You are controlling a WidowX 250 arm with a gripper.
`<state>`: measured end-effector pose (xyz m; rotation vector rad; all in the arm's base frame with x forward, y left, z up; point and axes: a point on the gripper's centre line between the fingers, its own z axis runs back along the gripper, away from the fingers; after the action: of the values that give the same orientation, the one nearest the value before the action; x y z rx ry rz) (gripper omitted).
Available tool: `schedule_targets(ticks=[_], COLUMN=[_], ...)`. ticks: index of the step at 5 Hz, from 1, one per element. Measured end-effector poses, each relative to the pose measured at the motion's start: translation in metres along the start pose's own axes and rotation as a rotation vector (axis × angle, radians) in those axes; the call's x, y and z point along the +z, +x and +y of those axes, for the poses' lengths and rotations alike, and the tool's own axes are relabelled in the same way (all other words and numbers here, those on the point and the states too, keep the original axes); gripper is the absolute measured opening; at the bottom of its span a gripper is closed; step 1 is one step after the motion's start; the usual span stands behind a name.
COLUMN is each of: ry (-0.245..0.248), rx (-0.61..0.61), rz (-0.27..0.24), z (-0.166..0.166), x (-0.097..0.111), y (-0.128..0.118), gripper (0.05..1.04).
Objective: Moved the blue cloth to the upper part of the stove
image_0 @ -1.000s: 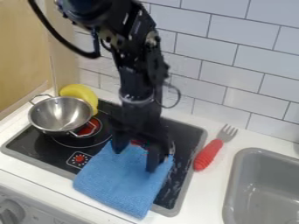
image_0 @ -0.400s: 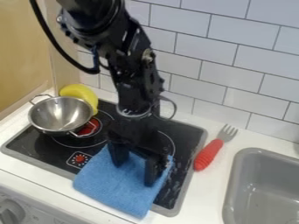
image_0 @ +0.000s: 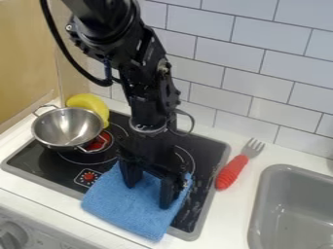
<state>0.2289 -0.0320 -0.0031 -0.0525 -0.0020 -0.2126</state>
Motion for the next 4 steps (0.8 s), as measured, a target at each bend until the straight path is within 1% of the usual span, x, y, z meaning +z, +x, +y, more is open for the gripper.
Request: schedule_targets(ticks=[1, 2, 3, 4], ry=[-0.01, -0.007, -0.016, -0.01], rx=[-0.028, -0.053, -0.075, -0.088], rz=[-0.018, -0.034, -0.051, -0.051], z=[0.0, 0.002, 0.001, 0.003], x=[-0.001, -0.001, -0.001, -0.002], y=[0.017, 0.029, 0.043, 0.055], gripper=[0.999, 0.999, 0.999, 0.999])
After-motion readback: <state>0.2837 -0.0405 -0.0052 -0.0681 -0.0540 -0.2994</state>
